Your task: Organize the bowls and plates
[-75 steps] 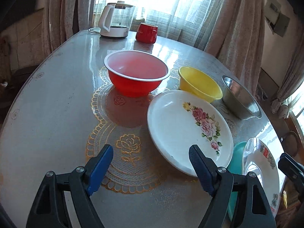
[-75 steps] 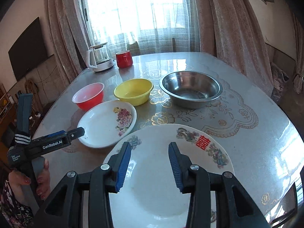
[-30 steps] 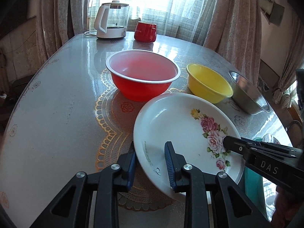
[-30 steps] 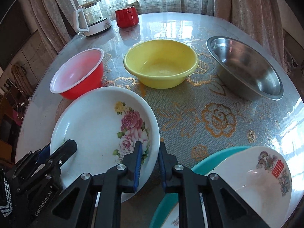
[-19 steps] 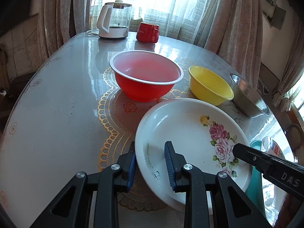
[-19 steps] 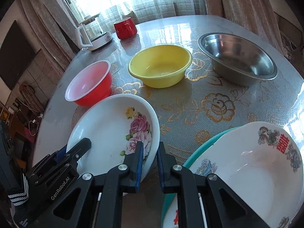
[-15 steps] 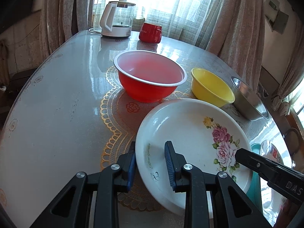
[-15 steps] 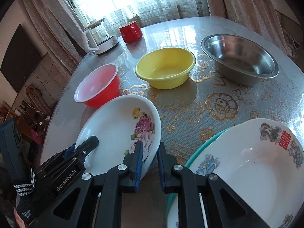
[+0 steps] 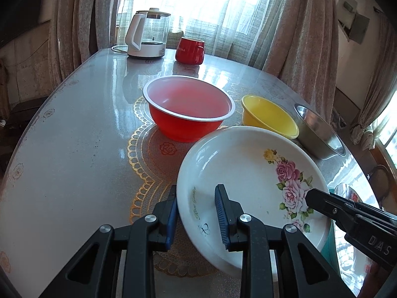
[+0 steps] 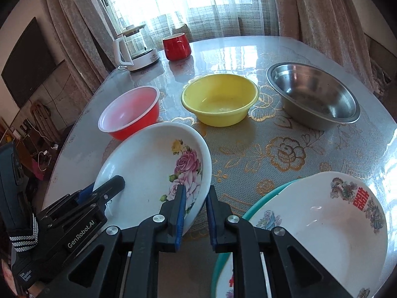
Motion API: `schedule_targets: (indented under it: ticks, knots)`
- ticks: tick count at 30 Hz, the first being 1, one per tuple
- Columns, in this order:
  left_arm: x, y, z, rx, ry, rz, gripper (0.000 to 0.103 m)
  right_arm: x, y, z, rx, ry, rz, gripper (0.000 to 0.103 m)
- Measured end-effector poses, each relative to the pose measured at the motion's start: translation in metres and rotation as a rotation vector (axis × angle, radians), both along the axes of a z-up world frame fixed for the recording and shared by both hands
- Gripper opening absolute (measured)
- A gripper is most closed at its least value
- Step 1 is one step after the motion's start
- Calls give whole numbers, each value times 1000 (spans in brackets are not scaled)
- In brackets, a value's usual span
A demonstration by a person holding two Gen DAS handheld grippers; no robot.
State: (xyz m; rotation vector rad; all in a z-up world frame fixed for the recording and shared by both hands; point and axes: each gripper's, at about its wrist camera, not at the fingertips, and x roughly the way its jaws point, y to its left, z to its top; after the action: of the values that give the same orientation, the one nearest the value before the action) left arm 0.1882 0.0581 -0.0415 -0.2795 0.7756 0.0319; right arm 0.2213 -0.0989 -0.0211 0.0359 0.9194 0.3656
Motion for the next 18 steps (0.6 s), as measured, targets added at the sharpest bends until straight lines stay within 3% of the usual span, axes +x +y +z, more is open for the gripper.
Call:
schedule_targets:
  ticks: [10,15,18]
  knots:
    - [-12,-15,15,-57,-104,-83,28,-20,-25,20,20,-56,-45,16]
    - [-25,-40,26,-43,-174,-162,28,-35,-52,27,55,-69,-102,16]
    - [-27,-50,29,-83,-189,-212,28,-44,-70,30,72,-68,-135,16]
